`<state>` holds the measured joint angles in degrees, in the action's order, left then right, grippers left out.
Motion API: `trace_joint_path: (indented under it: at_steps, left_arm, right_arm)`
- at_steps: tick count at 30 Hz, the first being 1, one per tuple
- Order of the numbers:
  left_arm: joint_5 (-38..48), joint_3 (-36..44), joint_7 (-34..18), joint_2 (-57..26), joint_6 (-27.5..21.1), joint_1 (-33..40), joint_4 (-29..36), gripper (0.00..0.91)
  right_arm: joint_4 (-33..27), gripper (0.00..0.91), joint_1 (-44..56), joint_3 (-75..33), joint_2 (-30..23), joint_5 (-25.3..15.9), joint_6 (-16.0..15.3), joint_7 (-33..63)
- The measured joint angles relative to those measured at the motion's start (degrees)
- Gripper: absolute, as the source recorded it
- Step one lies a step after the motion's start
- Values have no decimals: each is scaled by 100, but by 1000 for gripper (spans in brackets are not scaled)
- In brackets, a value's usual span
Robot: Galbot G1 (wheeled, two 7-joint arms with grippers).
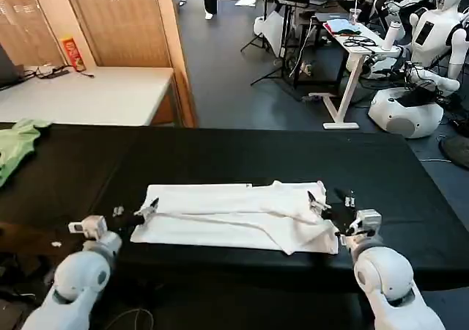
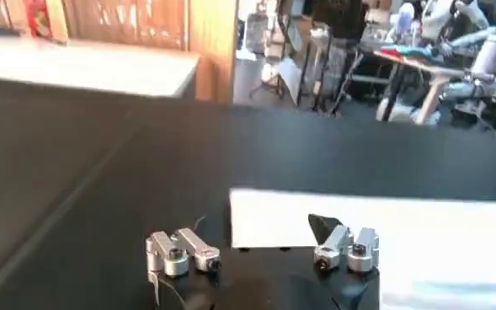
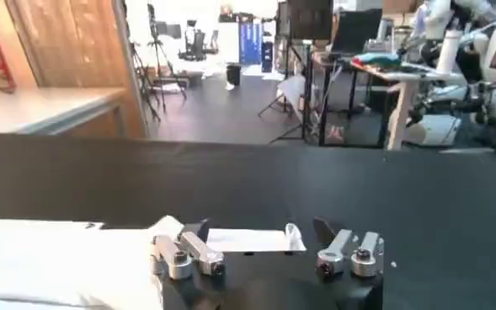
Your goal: Fold and organize the clothes.
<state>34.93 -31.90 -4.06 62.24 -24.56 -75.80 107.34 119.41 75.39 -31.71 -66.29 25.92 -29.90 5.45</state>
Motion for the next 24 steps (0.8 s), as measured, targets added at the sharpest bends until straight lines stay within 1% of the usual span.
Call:
trace_joint_path:
  at_steps: [4,5,6,7,8,9,10,11,12,14,15,16,17,18,24]
  left_arm:
    - [-14,5,17,62,23,-27,-94,878]
    - [-9,6,20,73,25,-35,-115,809]
    - [-6,7,25,84,32,-47,-134,790]
    - [-10,9,28,94,45,-55,-150,790]
    - [-21,12,27,104,54,-61,-160,731]
    - [-40,14,26,115,59,-61,-185,722]
    - [-67,23,28,126,67,-55,-209,663]
    - [-98,28,27,134,70,-45,-230,644]
    - [-118,34,30,137,73,-36,-255,556]
    - [-112,53,36,138,74,-6,-315,488]
    - [-99,55,42,138,74,0,-337,429]
    - [-76,55,45,137,73,6,-359,332]
    - [-65,55,48,135,71,10,-367,263]
    - [-66,55,56,135,67,9,-367,224]
    - [-379,93,137,153,71,-31,-313,215]
  right_arm:
    - [198,878,160,-99,-5,-15,18,-1]
    - [237,878,202,-119,-8,-20,24,-1]
    - [263,878,235,-136,-13,-30,31,-1]
    - [275,878,255,-145,-16,-51,35,-1]
    - [289,878,271,-147,-21,-95,43,-3]
    - [302,878,286,-146,-26,-159,57,-6]
    - [321,878,303,-141,-29,-221,75,-8]
    - [343,878,316,-133,-35,-255,78,-10]
    - [374,878,332,-125,-44,-278,77,-14]
    - [439,878,356,-110,-57,-334,77,-26]
    - [468,878,364,-107,-59,-353,77,-28]
    - [488,878,369,-105,-61,-369,77,-30]
    - [497,878,374,-104,-61,-387,79,-33]
    - [502,878,378,-105,-61,-400,86,-36]
    - [501,878,377,-119,-60,-428,112,-53]
